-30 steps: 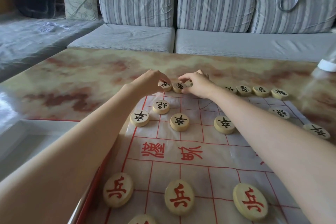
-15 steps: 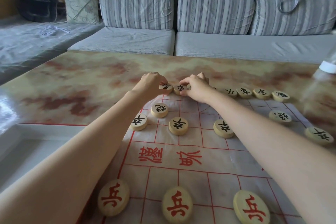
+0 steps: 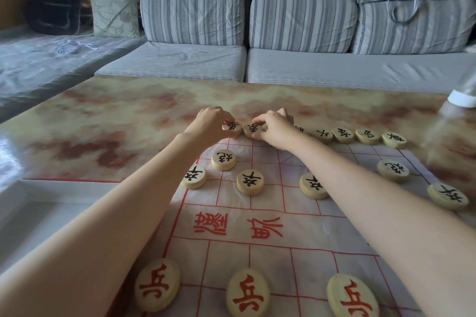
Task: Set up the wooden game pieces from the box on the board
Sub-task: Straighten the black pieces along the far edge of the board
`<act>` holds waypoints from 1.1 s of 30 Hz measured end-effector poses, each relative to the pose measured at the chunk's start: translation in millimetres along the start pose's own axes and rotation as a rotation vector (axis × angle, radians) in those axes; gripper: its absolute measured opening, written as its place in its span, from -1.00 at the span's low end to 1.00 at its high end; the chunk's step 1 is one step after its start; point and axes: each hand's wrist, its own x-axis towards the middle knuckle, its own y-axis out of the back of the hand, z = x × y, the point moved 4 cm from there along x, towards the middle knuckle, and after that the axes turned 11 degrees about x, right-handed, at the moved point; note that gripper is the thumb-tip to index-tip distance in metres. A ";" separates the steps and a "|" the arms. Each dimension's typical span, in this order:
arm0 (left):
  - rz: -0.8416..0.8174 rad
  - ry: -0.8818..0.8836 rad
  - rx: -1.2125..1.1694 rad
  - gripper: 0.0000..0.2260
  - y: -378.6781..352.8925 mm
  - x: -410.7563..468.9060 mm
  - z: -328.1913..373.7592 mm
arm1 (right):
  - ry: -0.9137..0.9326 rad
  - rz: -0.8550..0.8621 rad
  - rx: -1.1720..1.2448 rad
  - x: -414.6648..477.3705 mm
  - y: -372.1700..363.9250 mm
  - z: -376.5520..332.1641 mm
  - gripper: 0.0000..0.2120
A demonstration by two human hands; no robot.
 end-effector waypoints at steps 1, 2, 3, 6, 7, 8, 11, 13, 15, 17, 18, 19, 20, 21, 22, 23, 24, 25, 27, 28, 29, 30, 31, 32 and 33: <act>0.000 -0.002 0.004 -0.65 0.5 -0.2 0.3 | -0.001 -0.008 -0.004 -0.1 -0.9 0.0 -0.56; -0.002 -0.004 0.009 -0.65 1.0 -0.1 0.7 | 0.003 -0.017 -0.011 -1.3 -0.7 -0.6 -0.53; -0.004 -0.006 0.016 -0.63 1.5 -0.1 1.0 | 0.002 -0.029 -0.008 -2.6 0.7 0.3 -0.50; -0.025 -0.005 0.040 -0.56 2.7 0.4 1.7 | 0.011 -0.003 0.069 -10.6 20.2 7.0 -0.49; -0.026 -0.019 0.039 -0.54 3.6 1.2 3.5 | -0.010 0.016 0.092 -12.8 30.4 15.1 -0.52; -0.023 -0.036 0.031 -0.55 4.8 1.9 6.5 | -0.042 0.031 0.104 -14.7 40.2 26.1 -0.54; -0.028 -0.059 -0.026 -0.56 6.1 5.9 22.2 | -0.157 0.042 0.098 -18.6 60.1 64.0 -0.56; -0.046 -0.063 -0.051 -0.57 2.1 10.2 36.7 | -0.194 0.016 0.086 -21.0 64.2 79.2 -0.55; -0.069 -0.087 -0.056 -0.57 -4.6 14.6 52.0 | -0.194 -0.024 0.101 -21.9 62.7 88.0 -0.52; -0.100 -0.114 -0.062 -0.56 -10.9 18.8 65.1 | -0.151 -0.043 0.095 -21.8 60.0 90.3 -0.50; -0.117 -0.124 -0.054 -0.55 -13.5 20.4 70.3 | -0.132 -0.045 0.093 -22.1 58.5 89.2 -0.50; -0.128 -0.133 -0.038 -0.55 -15.5 22.2 74.4 | -0.126 -0.043 0.088 -23.1 57.9 87.2 -0.51; -0.134 -0.142 -0.023 -0.55 -17.3 24.2 77.6 | -0.121 -0.039 0.079 -24.5 58.0 84.3 -0.52; -0.137 -0.151 -0.011 -0.56 -18.9 25.7 80.1 | -0.126 -0.032 0.069 -25.6 58.2 83.3 -0.53; -0.138 -0.157 -0.009 -0.58 -20.1 26.7 81.8 | -0.128 -0.025 0.057 -26.3 58.9 82.4 -0.54; -0.137 -0.161 -0.014 -0.60 -20.7 27.3 83.2 | -0.134 -0.017 0.052 -27.5 60.2 81.8 -0.55; -0.135 -0.166 -0.023 -0.61 -21.2 27.9 84.1 | -0.128 -0.011 0.053 -29.4 61.1 81.0 -0.56; -0.131 -0.170 -0.033 -0.61 -21.5 28.8 84.6 | -0.123 -0.011 0.058 -31.8 62.0 79.0 -0.56; -0.126 -0.171 -0.045 -0.61 -22.3 30.7 85.0 | -0.120 -0.015 0.068 -35.0 61.5 76.8 -0.54; -0.125 -0.168 -0.045 -0.62 -22.8 31.1 84.9 | -0.121 -0.011 0.073 -35.1 60.6 76.9 -0.53; -0.126 -0.162 -0.043 -0.61 -23.4 31.2 84.6 | -0.126 -0.004 0.081 -35.2 59.7 78.0 -0.53; -0.124 -0.156 -0.042 -0.61 -24.0 31.7 84.2 | -0.125 0.009 0.091 -34.8 59.3 79.3 -0.53; -0.121 -0.150 -0.042 -0.61 -24.6 31.3 83.6 | -0.121 0.016 0.103 -34.6 58.7 79.9 -0.53; -0.120 -0.148 -0.046 -0.62 -25.0 30.3 83.2 | -0.115 0.020 0.107 -34.5 58.2 79.8 -0.54; -0.117 -0.150 -0.053 -0.64 -25.0 29.2 83.5 | -0.110 0.021 0.102 -33.9 57.7 80.3 -0.55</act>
